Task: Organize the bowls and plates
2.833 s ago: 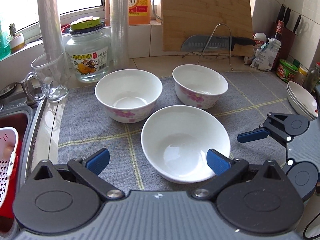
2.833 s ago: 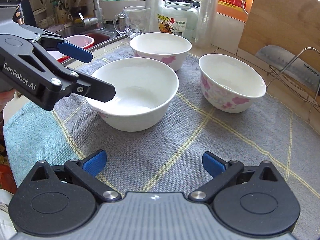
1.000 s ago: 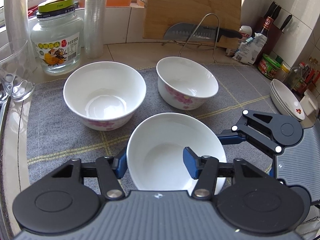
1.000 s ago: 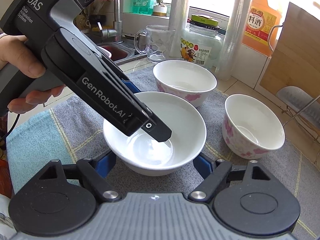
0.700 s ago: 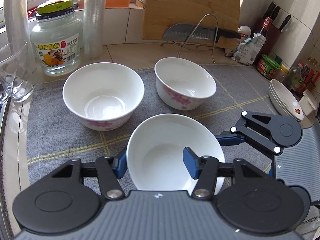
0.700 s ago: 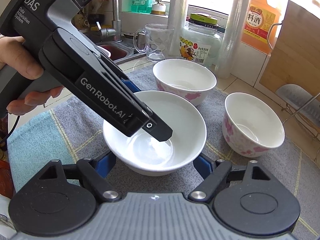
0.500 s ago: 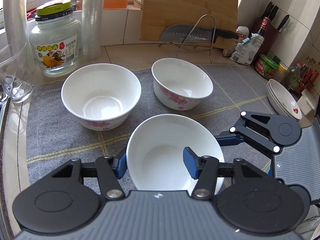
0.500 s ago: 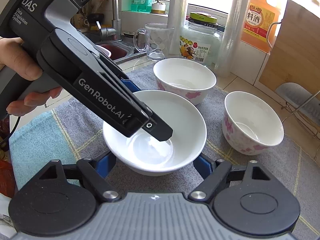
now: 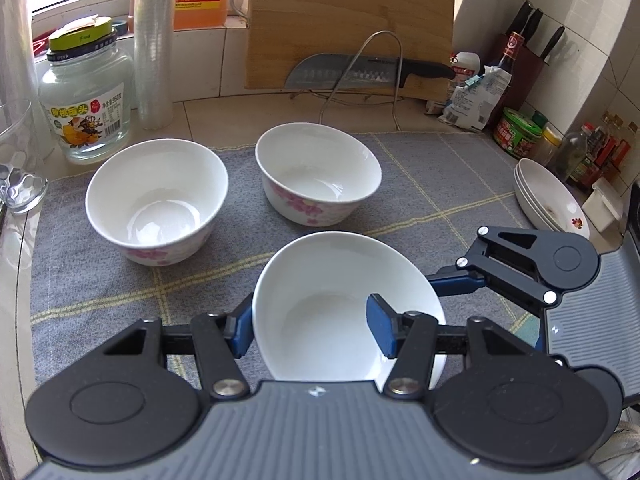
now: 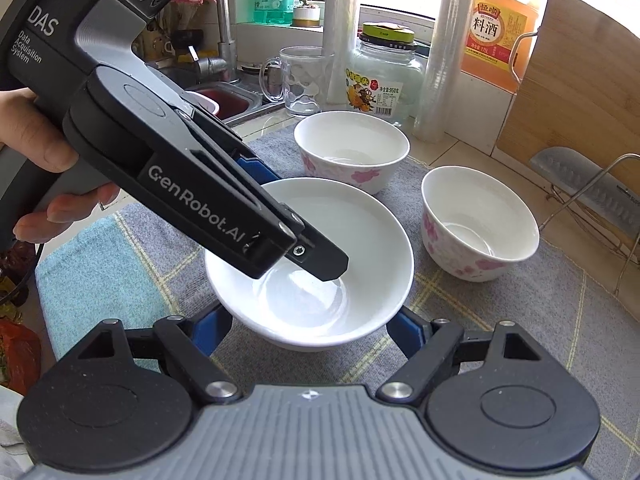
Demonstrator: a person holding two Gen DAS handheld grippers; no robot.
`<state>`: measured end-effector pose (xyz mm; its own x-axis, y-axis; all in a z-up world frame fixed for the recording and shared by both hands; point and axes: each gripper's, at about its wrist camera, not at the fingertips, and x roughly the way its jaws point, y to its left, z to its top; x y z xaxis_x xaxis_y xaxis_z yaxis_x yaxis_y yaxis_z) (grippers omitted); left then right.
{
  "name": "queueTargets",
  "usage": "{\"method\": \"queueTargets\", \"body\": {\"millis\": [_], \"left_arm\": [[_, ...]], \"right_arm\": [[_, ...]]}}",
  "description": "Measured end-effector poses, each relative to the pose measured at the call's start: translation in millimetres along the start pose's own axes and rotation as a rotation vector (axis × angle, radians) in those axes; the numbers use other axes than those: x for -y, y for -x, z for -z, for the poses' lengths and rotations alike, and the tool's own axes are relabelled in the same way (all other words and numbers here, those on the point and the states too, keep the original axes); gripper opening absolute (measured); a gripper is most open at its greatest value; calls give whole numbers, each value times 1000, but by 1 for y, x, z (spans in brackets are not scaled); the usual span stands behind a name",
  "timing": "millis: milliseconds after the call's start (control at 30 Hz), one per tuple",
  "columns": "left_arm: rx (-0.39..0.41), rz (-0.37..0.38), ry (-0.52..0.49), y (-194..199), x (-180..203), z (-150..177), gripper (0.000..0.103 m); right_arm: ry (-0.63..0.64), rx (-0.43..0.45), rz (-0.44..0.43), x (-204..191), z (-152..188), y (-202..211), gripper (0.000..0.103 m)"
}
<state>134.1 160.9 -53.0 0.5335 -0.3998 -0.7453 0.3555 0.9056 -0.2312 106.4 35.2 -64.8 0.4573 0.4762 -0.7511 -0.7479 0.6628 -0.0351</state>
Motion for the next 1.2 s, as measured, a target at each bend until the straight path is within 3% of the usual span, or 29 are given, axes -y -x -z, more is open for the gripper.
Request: {"method": "queueTargets", "body": {"millis": [667, 1200], "left_arm": [[-32, 137, -129, -40, 104, -19, 56], [-55, 202, -195, -68, 134, -29, 62]], "right_arm": [[-144, -26, 120, 51, 66, 69, 87], [-228, -50, 185, 74, 88, 79, 87]]}}
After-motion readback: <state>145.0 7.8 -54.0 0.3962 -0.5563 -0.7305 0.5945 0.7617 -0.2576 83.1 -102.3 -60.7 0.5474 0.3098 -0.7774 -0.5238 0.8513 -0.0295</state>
